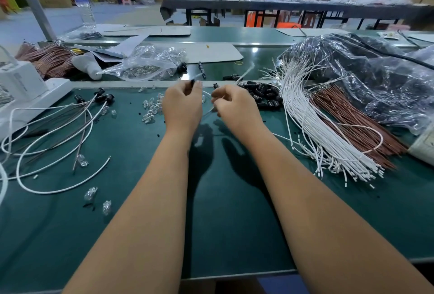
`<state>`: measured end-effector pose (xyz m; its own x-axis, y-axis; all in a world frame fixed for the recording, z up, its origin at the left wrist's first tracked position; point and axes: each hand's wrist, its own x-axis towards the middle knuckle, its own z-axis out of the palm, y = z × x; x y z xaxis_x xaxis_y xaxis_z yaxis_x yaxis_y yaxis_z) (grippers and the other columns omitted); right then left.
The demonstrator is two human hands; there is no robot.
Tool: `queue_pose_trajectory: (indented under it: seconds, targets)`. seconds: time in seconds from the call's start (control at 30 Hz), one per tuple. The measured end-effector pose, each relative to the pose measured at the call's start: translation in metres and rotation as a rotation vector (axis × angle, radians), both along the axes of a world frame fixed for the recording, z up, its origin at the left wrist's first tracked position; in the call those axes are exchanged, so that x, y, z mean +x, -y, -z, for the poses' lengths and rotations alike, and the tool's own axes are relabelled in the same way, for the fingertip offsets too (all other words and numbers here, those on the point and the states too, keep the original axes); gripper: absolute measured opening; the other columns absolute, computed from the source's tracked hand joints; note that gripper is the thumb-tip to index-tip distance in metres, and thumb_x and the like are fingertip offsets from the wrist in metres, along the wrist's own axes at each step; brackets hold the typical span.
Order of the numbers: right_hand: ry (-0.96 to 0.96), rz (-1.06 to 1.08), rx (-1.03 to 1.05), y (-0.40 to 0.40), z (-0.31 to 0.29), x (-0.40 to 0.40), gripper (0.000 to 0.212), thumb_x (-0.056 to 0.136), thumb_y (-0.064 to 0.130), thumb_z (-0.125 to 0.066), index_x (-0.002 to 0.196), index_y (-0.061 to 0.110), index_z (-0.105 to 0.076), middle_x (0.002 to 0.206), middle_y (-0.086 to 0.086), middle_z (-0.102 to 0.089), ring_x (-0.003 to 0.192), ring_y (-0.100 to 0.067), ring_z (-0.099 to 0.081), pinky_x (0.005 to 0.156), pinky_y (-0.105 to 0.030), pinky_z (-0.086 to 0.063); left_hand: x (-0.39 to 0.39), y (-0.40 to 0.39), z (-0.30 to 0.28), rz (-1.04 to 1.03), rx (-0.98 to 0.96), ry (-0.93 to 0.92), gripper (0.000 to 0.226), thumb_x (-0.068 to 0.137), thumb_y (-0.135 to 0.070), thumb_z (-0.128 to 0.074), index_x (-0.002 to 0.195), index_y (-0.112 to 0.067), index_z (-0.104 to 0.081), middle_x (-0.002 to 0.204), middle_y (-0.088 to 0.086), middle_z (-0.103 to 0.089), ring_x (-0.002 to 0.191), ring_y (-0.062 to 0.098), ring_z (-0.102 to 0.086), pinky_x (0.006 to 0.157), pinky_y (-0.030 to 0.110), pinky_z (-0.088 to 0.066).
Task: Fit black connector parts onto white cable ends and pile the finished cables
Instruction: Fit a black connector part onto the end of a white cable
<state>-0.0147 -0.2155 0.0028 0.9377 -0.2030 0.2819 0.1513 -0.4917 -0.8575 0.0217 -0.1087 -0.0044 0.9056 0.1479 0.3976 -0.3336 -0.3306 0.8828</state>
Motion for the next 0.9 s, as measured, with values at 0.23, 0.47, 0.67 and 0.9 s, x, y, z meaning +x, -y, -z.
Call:
queue_pose_trajectory:
  seconds: [0.23,0.47,0.67,0.9]
  targets:
    - [0.131,0.169,0.974,0.026,-0.005,0.007,0.022,0.096,-0.005,-0.034,0.098,0.016,-0.039,0.07,-0.007,-0.059,0.051,-0.011,-0.051,0.052,-0.022,-0.044,-0.006,0.001,0.002,0.007,0.094,-0.012,0.03,0.093,-0.029,-0.056,0.078,-0.006,-0.067,0.071,0.01,-0.067,0.066,0.022,-0.057,0.067,0.034,-0.048]
    - [0.084,0.203,0.771,0.04,-0.004,0.003,0.027,0.102,0.009,-0.038,0.094,0.016,-0.063,0.061,0.002,-0.047,0.042,-0.004,-0.031,0.043,-0.018,-0.026,-0.007,0.002,0.003,0.058,0.088,-0.046,0.017,0.087,-0.035,-0.065,0.089,-0.019,-0.072,0.086,0.003,-0.068,0.082,0.022,-0.063,0.072,0.03,-0.051]
    - [0.122,0.127,0.233,0.026,-0.003,0.004,0.02,0.092,0.018,-0.057,0.079,0.023,-0.071,0.047,0.021,-0.052,0.048,0.003,-0.043,0.06,-0.02,-0.038,-0.005,0.002,0.004,-0.128,0.219,0.069,0.021,0.075,-0.038,-0.077,0.086,-0.022,-0.072,0.122,0.003,-0.048,0.121,0.022,-0.037,0.1,0.03,-0.033]
    - [0.169,0.14,0.054,0.02,0.002,0.005,0.011,0.089,0.024,-0.059,0.082,0.028,-0.067,0.066,0.003,-0.062,0.059,-0.01,-0.051,0.063,-0.034,-0.046,-0.007,0.002,0.001,-0.07,0.144,0.161,0.017,0.077,-0.021,-0.075,0.082,-0.014,-0.06,0.089,-0.011,-0.059,0.089,0.008,-0.06,0.072,0.016,-0.035]
